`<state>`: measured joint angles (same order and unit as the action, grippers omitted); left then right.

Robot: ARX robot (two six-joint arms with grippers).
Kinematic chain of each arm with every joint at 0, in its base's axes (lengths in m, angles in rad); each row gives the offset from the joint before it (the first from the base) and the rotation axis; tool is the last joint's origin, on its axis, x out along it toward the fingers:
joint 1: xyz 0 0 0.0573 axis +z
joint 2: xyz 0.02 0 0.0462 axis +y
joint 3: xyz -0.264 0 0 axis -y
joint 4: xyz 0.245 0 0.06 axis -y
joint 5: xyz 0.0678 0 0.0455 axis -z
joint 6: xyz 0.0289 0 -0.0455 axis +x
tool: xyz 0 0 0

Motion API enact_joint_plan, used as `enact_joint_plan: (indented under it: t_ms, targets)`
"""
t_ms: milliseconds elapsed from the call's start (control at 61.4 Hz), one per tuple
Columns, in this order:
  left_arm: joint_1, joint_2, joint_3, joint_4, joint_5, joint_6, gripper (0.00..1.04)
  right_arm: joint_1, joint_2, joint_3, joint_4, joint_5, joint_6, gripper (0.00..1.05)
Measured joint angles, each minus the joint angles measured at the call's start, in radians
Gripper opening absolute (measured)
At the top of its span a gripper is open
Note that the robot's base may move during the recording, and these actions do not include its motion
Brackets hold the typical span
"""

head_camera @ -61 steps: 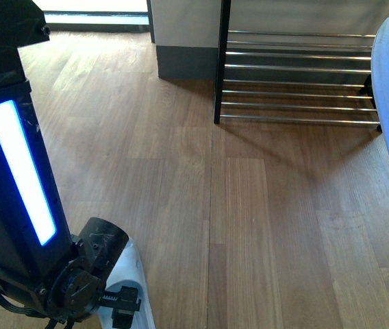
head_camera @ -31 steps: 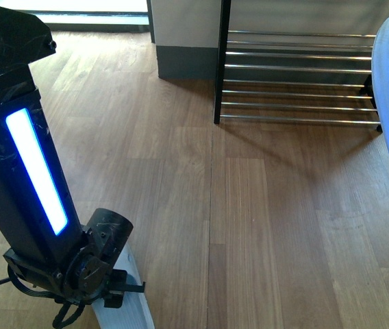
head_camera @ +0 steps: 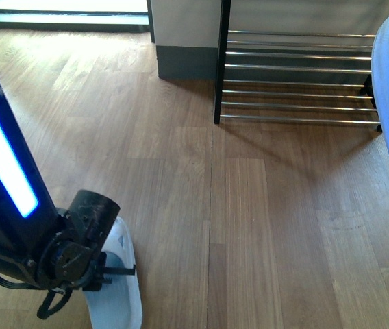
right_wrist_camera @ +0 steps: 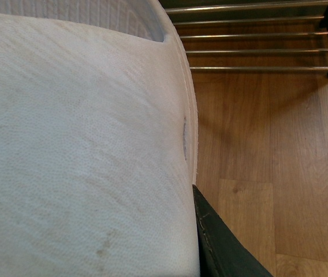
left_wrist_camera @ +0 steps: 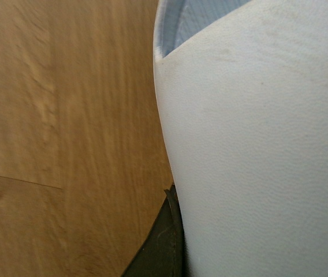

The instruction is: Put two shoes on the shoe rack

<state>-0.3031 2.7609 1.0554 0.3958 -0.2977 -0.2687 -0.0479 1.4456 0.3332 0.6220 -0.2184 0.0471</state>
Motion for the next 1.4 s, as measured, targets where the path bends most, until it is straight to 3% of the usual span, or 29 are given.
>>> enact_joint_plan:
  t_ms: [407,668,799,1059,1222,1401]
  targets:
    - [0.09,-0.449,-0.277,0.177,-0.094,0.126,0.02,0.0,0.0,0.0,0.0,0.0,0.0,0.02]
    - [0.116,-0.834,-0.486,0.196,-0.122,0.201,0.02,0.0,0.0,0.0,0.0,0.0,0.0,0.02]
    - [0.115,-1.158,-0.608,0.108,-0.147,0.227,0.02,0.0,0.0,0.0,0.0,0.0,0.0,0.02]
    - [0.066,-1.704,-0.685,-0.213,-0.233,0.224,0.02,0.0,0.0,0.0,0.0,0.0,0.0,0.02]
    - [0.042,-1.873,-0.692,-0.335,-0.273,0.224,0.02,0.0,0.0,0.0,0.0,0.0,0.0,0.02]
    - [0.035,-1.905,-0.693,-0.341,-0.275,0.224,0.02,0.0,0.0,0.0,0.0,0.0,0.0,0.02]
